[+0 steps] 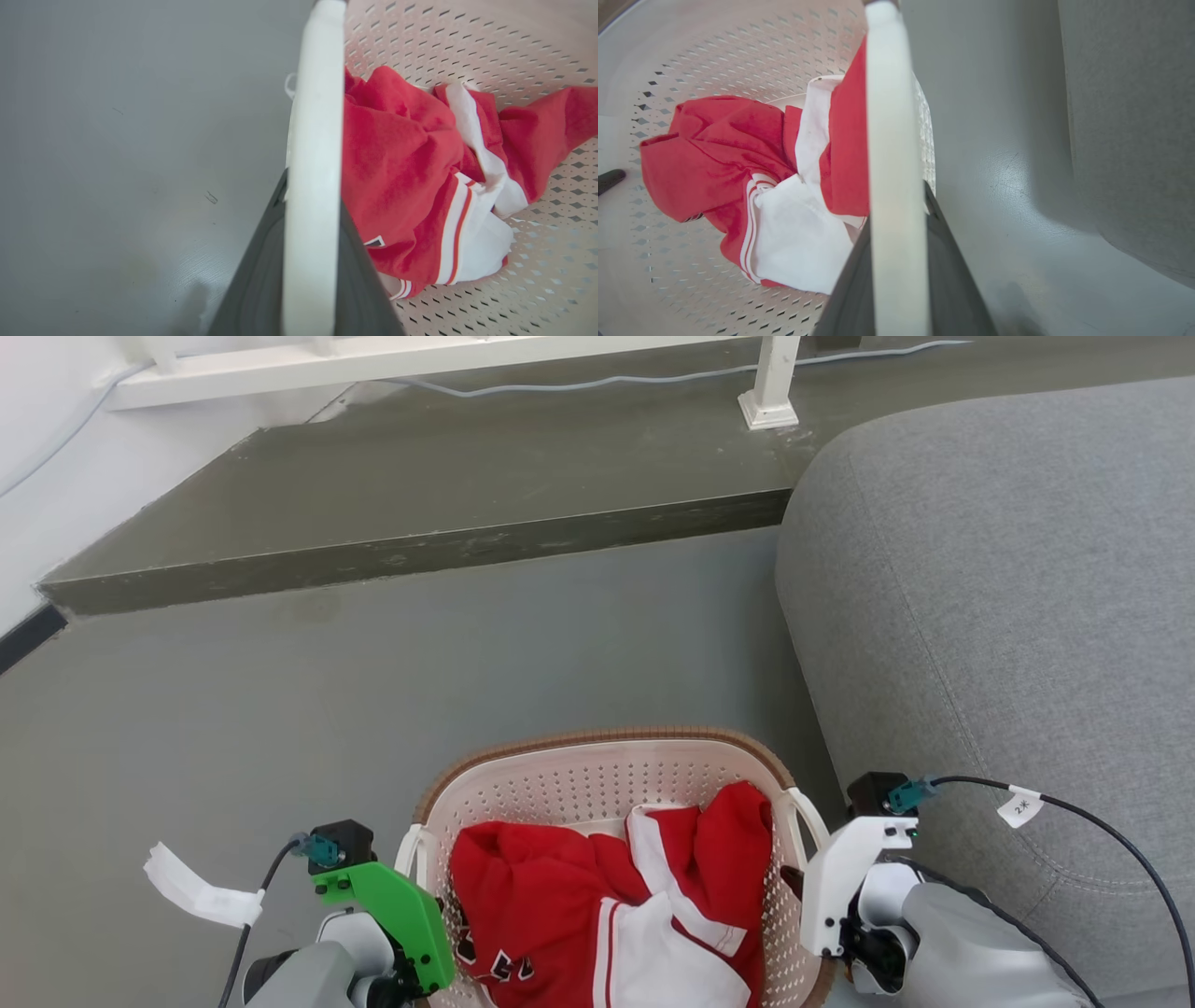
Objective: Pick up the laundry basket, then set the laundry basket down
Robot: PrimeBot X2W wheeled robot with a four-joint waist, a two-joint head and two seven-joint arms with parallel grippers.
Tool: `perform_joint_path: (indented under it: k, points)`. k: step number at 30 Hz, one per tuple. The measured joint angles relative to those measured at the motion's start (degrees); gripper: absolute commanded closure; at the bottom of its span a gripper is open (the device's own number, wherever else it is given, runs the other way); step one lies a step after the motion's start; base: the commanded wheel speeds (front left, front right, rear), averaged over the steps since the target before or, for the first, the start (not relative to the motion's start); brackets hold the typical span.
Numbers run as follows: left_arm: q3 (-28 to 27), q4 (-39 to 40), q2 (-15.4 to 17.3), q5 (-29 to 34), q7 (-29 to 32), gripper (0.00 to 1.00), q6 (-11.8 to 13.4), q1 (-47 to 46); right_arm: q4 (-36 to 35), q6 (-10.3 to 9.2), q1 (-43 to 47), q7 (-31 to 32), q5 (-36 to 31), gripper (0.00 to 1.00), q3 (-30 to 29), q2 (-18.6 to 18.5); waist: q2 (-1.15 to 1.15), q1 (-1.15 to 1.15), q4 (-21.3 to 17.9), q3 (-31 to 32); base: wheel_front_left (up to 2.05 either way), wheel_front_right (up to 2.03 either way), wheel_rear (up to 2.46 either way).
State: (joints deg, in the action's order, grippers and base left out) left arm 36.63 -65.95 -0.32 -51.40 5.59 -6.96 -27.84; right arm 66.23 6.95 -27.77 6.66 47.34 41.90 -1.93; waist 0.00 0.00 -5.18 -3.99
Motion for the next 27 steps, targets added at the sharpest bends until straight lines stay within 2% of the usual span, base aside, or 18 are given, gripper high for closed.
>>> perform_joint_path:
  k: [27]
  points:
    - [1.2,0.4,0.1,-1.5,0.2,1.00,1.3,0.0,0.3,0.00,-0.3,-0.1,1.6,1.00,1.2,-0.1,0.00,0.00,0.0,-1.2,0.00,0.00,0.00]
